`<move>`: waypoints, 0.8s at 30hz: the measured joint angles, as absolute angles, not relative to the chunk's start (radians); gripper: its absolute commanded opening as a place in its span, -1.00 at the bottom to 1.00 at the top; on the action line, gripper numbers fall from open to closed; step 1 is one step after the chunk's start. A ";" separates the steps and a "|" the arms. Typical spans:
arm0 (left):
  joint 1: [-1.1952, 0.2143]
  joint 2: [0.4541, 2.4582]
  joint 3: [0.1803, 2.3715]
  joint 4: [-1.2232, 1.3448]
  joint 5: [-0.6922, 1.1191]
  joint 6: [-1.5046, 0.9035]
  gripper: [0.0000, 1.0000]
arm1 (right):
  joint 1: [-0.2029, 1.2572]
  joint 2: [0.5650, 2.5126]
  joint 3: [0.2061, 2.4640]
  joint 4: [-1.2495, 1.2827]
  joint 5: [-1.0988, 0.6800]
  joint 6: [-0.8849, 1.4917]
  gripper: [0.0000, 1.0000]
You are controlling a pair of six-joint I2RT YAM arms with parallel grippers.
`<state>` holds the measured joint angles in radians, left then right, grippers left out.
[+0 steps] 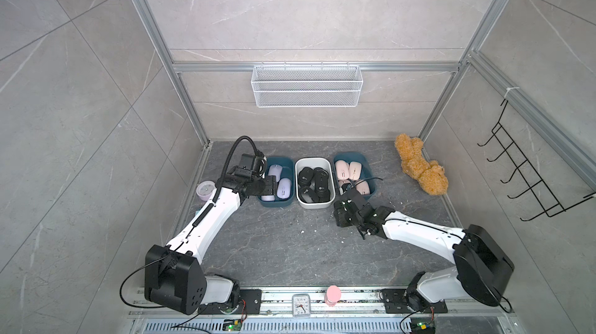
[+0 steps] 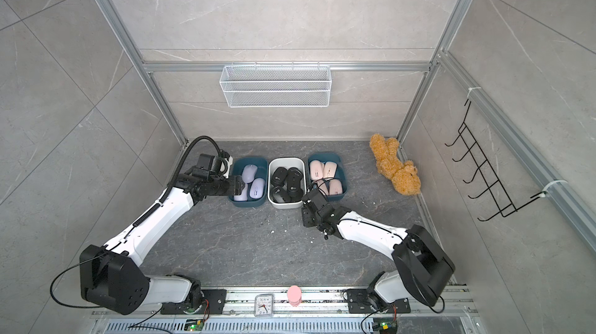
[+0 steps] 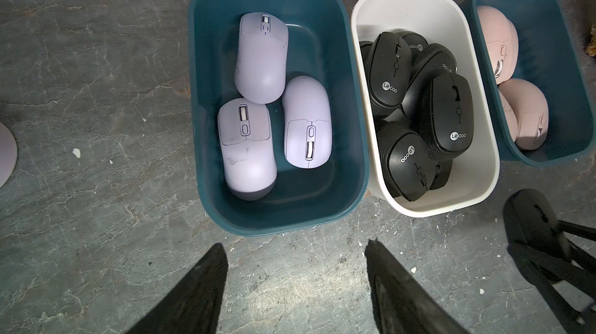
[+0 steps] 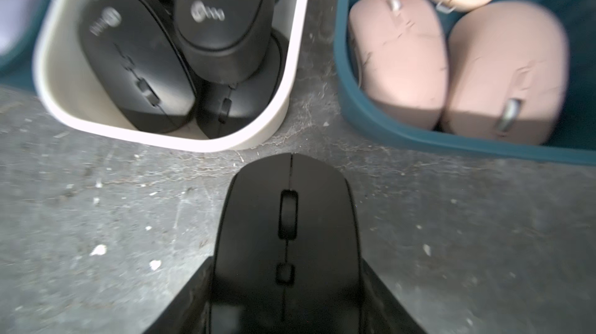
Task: Place the mice by color into the storage box
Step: Pick up the mouse from the center of the board.
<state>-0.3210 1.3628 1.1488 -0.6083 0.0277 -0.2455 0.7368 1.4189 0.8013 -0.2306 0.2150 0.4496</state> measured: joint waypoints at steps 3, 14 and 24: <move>-0.321 1.362 1.149 -0.609 0.028 -0.245 0.41 | 0.737 1.364 0.833 -0.285 0.226 0.451 0.02; -0.321 1.356 1.149 -0.609 0.028 -0.245 0.41 | 0.723 1.328 1.058 -0.401 0.293 0.390 0.03; -0.321 1.347 1.149 -0.609 0.028 -0.245 0.41 | 0.633 1.339 1.094 -0.389 0.295 0.369 0.04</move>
<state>-0.3214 1.3468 1.1488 -0.6094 0.0280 -0.2455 0.6327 1.3392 1.0943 -0.3893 0.2955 0.3691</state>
